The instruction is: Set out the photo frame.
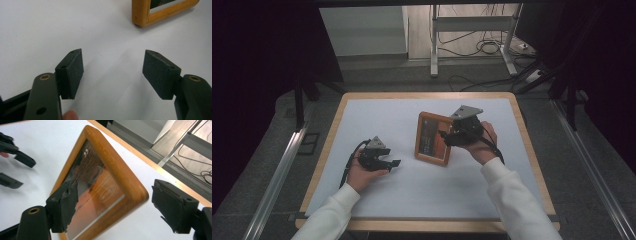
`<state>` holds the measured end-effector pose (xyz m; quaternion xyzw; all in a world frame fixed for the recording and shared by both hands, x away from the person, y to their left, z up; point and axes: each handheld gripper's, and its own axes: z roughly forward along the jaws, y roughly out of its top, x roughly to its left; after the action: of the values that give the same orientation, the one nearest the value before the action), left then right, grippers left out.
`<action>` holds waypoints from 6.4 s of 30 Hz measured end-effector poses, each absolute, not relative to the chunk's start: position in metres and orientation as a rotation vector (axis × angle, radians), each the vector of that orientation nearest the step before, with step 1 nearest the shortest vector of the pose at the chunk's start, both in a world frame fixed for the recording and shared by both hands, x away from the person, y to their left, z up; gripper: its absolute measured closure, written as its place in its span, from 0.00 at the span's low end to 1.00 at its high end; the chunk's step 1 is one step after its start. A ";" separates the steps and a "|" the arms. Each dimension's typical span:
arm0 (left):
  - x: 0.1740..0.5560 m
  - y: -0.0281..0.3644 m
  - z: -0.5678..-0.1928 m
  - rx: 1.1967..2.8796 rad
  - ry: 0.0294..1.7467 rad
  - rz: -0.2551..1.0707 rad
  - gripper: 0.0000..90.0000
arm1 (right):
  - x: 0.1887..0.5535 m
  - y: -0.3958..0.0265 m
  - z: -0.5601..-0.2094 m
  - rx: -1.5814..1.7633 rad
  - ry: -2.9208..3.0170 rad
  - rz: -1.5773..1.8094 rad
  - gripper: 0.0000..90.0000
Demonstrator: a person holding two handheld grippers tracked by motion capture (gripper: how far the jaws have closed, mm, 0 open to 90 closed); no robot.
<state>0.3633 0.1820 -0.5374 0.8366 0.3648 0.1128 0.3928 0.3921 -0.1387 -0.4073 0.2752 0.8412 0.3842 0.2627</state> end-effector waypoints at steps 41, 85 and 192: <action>0.359 0.177 -0.535 2.128 0.907 0.295 0.36 | 0.330 -0.144 -0.486 0.680 2.470 1.151 1.00; 0.359 0.178 -0.532 2.115 0.900 0.298 0.36 | 0.358 -0.145 -0.523 0.785 2.507 0.990 1.00; 0.328 0.182 -0.525 2.105 0.881 0.308 0.36 | 0.295 -0.278 -0.508 1.048 2.246 1.209 0.32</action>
<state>0.3282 0.1819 -0.5245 0.8349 0.3494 0.1220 0.4074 0.2952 -0.2776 -0.5081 0.3731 0.7996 0.4302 0.1908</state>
